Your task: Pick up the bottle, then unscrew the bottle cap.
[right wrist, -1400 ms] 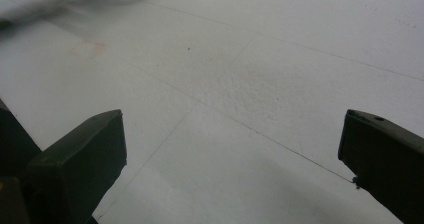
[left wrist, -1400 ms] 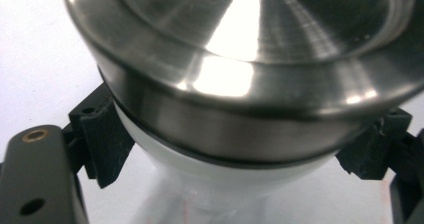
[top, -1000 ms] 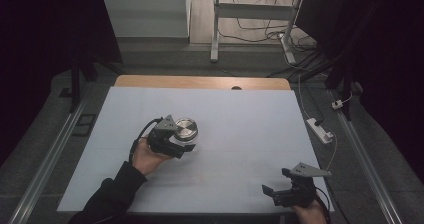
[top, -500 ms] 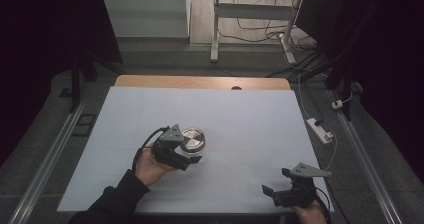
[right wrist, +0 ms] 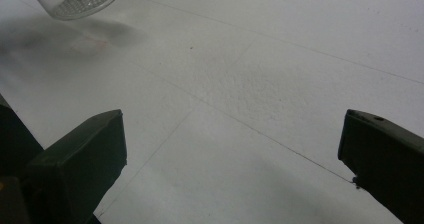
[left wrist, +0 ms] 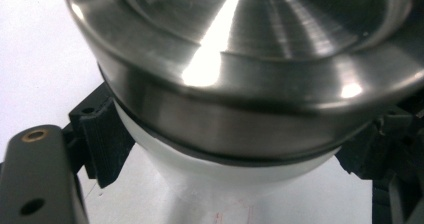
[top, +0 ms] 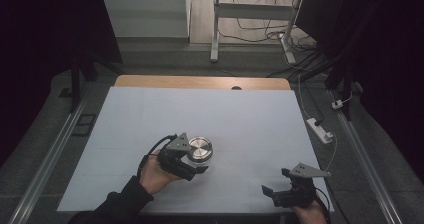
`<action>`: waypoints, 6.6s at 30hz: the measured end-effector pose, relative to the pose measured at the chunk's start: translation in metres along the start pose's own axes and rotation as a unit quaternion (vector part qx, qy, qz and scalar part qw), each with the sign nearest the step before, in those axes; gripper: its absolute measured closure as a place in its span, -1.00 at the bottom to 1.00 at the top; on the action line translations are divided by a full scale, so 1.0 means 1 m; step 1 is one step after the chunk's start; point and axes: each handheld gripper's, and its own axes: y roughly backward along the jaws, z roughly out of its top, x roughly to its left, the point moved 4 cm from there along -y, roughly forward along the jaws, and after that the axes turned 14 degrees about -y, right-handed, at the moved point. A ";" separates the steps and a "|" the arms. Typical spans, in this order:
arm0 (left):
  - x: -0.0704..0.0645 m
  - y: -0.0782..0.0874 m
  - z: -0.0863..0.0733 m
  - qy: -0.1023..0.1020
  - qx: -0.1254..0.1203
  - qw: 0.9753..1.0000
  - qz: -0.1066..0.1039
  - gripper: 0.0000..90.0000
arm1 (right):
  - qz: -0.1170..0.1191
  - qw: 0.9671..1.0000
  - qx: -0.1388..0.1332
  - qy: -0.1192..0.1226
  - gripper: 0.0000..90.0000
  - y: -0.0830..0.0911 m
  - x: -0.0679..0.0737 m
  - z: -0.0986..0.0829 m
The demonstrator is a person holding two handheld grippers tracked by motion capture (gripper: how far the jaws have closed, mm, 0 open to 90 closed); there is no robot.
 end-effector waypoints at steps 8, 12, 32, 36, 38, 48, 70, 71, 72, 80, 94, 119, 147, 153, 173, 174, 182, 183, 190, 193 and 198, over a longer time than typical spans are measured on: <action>0.002 0.001 -0.002 0.000 0.000 1.000 0.003 -0.65 | -0.005 1.000 -0.008 0.004 -1.00 0.002 0.003 0.002; 0.002 0.000 -0.002 0.001 0.001 1.000 0.004 -0.65 | 0.004 1.000 -0.011 0.006 -1.00 0.003 0.007 0.004; 0.003 0.000 -0.006 0.006 0.001 1.000 0.010 -0.65 | 0.070 0.996 -0.033 0.050 -1.00 -0.008 0.048 0.033; 0.003 0.000 -0.006 0.008 -0.001 1.000 0.009 -0.65 | 0.090 0.993 -0.034 0.065 -1.00 -0.014 0.061 0.043; 0.003 0.000 -0.006 0.007 -0.001 1.000 0.009 -0.65 | 0.102 0.992 -0.026 0.071 -1.00 -0.017 0.068 0.047; 0.004 -0.002 -0.007 0.010 -0.002 1.000 0.002 -0.65 | 0.128 0.988 -0.003 0.089 -1.00 -0.036 0.092 0.064; 0.006 -0.004 -0.009 0.016 0.004 1.000 0.008 -0.65 | 0.129 0.983 0.000 0.127 -1.00 -0.070 0.134 0.106; 0.006 -0.004 -0.010 0.016 0.005 1.000 0.009 -0.65 | 0.129 0.983 0.000 0.127 -1.00 -0.070 0.134 0.106; 0.006 -0.004 -0.010 0.016 0.005 1.000 0.009 -0.65 | 0.130 0.983 0.000 0.128 -1.00 -0.072 0.136 0.107; 0.006 -0.005 -0.009 0.018 0.008 1.000 0.011 -0.65 | 0.125 0.981 0.018 0.146 -1.00 -0.097 0.154 0.112; 0.005 -0.005 -0.008 0.017 0.008 1.000 0.007 -0.65 | 0.110 0.981 0.017 0.162 -0.60 -0.118 0.167 0.112; 0.009 0.006 -0.005 0.007 -0.009 1.000 -0.005 -0.65 | 0.199 0.961 0.050 0.187 -1.00 -0.095 0.151 0.136; -0.007 0.003 0.001 -0.044 -0.047 0.992 -0.108 -0.65 | 0.314 0.908 0.079 0.264 -0.60 -0.096 0.151 0.122; -0.007 0.002 0.002 -0.039 -0.033 0.995 -0.081 -0.65 | 0.321 0.911 0.085 0.244 -0.86 -0.093 0.147 0.123; 0.004 0.007 -0.002 -0.004 -0.005 1.000 -0.020 -0.65 | 0.135 0.971 0.015 0.195 -0.60 -0.106 0.173 0.118; 0.004 0.007 -0.002 -0.010 -0.007 0.999 -0.033 -0.65 | 0.149 0.967 0.020 0.208 -0.60 -0.105 0.172 0.117; -0.007 0.009 0.002 -0.067 -0.043 0.989 -0.126 -0.65 | 0.343 0.903 0.062 0.250 -0.61 -0.095 0.152 0.119; -0.008 0.008 0.003 -0.067 -0.043 0.989 -0.128 -0.65 | 0.353 0.899 0.060 0.252 -0.61 -0.095 0.151 0.119; -0.001 0.008 0.001 -0.039 -0.028 0.996 -0.077 -0.65 | 0.297 0.929 0.057 0.213 -0.94 -0.087 0.153 0.129; 0.005 0.009 -0.001 -0.015 -0.022 0.999 -0.047 -0.65 | 0.243 0.948 0.054 0.201 -0.95 -0.088 0.154 0.130; 0.006 0.009 -0.001 0.002 -0.010 1.000 -0.019 -0.65 | 0.161 0.971 0.027 0.177 -0.89 -0.099 0.165 0.126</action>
